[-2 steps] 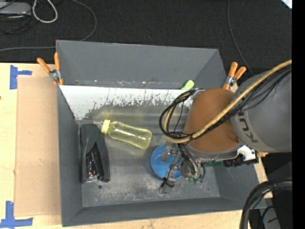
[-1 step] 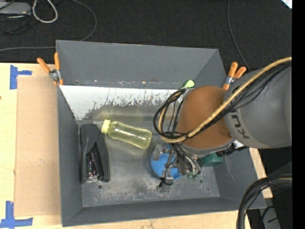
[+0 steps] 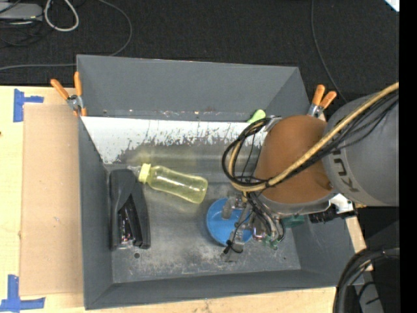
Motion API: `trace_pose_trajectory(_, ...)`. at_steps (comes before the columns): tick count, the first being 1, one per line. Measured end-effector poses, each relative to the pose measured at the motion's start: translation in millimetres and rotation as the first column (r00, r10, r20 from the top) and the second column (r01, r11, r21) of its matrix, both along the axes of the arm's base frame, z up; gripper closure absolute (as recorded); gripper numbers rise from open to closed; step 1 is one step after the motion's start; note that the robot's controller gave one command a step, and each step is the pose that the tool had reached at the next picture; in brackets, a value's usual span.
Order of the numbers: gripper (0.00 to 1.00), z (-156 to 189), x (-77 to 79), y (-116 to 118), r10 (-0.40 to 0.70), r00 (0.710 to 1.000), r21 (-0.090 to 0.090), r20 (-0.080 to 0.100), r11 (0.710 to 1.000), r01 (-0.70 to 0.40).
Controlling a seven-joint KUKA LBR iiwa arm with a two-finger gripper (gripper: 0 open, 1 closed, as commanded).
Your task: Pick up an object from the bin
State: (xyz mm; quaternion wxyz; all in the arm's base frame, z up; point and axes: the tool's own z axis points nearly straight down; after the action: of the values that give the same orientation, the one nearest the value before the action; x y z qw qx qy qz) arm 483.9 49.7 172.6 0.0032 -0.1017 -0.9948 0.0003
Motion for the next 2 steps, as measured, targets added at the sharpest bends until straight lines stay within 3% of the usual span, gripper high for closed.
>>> trace_pose_trajectory(1,0.0,-11.1,9.2,12.2,0.124,0.992,0.002,-0.004,0.992,-0.124)
trace_pose_trajectory(2,0.0,-1.1,10.7,11.3,-0.006,1.0,0.0,0.0,1.0,0.006)
